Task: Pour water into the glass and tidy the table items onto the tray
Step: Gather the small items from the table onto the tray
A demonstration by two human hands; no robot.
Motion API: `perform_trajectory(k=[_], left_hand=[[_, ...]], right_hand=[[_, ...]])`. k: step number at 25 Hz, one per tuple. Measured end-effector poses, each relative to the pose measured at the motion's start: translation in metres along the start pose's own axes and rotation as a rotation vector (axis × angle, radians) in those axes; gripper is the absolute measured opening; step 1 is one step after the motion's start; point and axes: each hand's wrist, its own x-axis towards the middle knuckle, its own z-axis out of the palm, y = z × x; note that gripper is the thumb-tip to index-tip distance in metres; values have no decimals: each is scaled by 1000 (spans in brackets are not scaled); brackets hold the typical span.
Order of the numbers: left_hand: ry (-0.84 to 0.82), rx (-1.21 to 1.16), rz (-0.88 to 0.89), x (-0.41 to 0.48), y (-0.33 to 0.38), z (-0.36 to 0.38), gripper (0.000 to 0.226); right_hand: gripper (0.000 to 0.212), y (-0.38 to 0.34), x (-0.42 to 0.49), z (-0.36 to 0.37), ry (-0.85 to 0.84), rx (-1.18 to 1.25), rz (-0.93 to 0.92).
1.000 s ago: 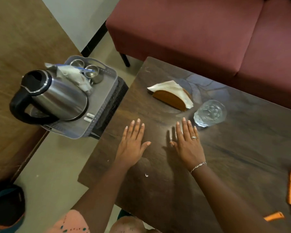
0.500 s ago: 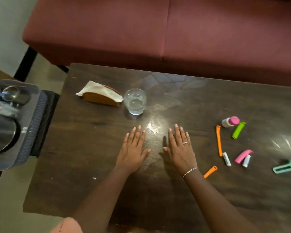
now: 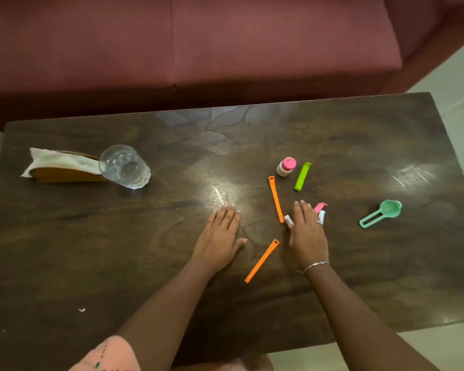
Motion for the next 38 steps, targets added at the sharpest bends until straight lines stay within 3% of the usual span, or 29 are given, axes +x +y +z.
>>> perform_trajectory(k=[3,5,8,11,15,17,20,23,29,32,38], left_hand=[[50,271,433,24,31,-1,44],[98,443,614,43,51,-2,32],[24,531,678,70,73,-6,23],[-3,637,752,82,87,-6,19],[-10,628,757,90,99,-3,44],[13,626,770,95,102,0,42],[-97,579,749,102,99,8,37],[-36,495,740,94,93,4,36],[-41,316,713,53,55,-8,25],[1,297,687,23,24,-19,30],[-10,245,467,-46,-65,-35,25]], right_hand=[[42,40,10,-11,-9,57,194],[35,62,17,-14,-30,76,275],[35,76,26,-14,-60,217,433],[35,79,34,-9,-76,319,474],[29,78,38,-1,-82,319,501],[27,77,39,0,-75,316,514],[24,79,37,-3,-33,318,516],[23,76,26,-8,7,298,468],[20,33,6,-12,24,233,247],[20,-10,1,-12,25,191,92],[23,-118,-2,2,-48,141,-126]])
